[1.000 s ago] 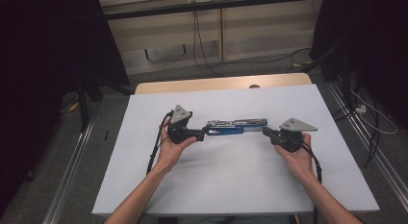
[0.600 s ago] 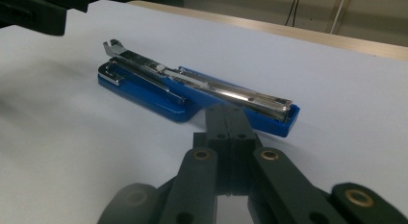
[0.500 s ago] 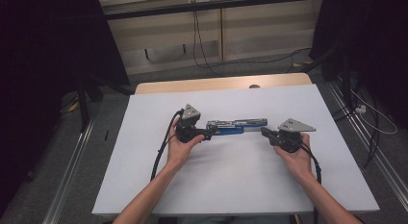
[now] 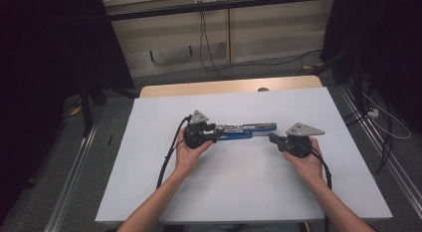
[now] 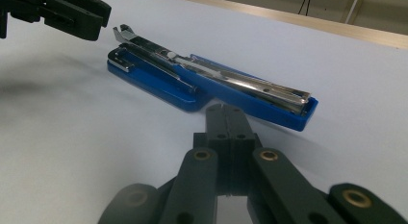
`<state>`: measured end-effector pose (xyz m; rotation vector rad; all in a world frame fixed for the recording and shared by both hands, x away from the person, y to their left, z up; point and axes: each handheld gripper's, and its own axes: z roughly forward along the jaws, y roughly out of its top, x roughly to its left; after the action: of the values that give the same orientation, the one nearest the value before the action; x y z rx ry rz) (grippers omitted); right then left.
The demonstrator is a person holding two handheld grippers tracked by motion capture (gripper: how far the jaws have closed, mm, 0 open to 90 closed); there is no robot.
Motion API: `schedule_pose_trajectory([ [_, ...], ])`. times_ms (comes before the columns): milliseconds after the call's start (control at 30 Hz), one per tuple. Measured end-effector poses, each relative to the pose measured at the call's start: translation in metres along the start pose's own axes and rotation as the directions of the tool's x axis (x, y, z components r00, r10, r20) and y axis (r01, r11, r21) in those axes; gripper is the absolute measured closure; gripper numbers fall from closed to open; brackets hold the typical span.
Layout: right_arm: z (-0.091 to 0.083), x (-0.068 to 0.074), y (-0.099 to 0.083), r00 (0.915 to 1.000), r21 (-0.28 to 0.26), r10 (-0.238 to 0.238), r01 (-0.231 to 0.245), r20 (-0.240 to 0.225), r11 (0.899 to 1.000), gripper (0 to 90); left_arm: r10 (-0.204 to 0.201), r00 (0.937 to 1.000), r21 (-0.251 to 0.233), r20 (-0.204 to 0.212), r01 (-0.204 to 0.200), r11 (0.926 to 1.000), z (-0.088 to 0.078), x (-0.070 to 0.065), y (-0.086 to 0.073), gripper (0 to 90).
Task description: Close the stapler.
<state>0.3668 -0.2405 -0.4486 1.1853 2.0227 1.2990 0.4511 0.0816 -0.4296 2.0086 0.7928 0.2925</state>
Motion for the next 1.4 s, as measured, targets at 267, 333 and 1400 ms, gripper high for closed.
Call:
schedule_pose_trajectory([
  [267,0.001,-0.003,0.000,0.9998,0.016,0.015,-0.015,0.010,1.000,90.0,0.025,0.9997,0.034,-0.002,-0.025,0.9991,0.007,-0.002,-0.005,79.1],
  [333,0.002,-0.003,0.000,0.9999,0.022,0.008,-0.008,0.007,1.000,90.0,0.028,0.9996,0.039,0.008,-0.029,0.9988,0.009,-0.002,-0.006,84.6],
  [1400,0.014,-0.007,0.004,0.9997,0.068,0.022,-0.022,-0.005,0.997,90.0,0.069,0.9976,0.050,-0.002,-0.069,0.9964,0.022,-0.002,-0.012,90.0],
])
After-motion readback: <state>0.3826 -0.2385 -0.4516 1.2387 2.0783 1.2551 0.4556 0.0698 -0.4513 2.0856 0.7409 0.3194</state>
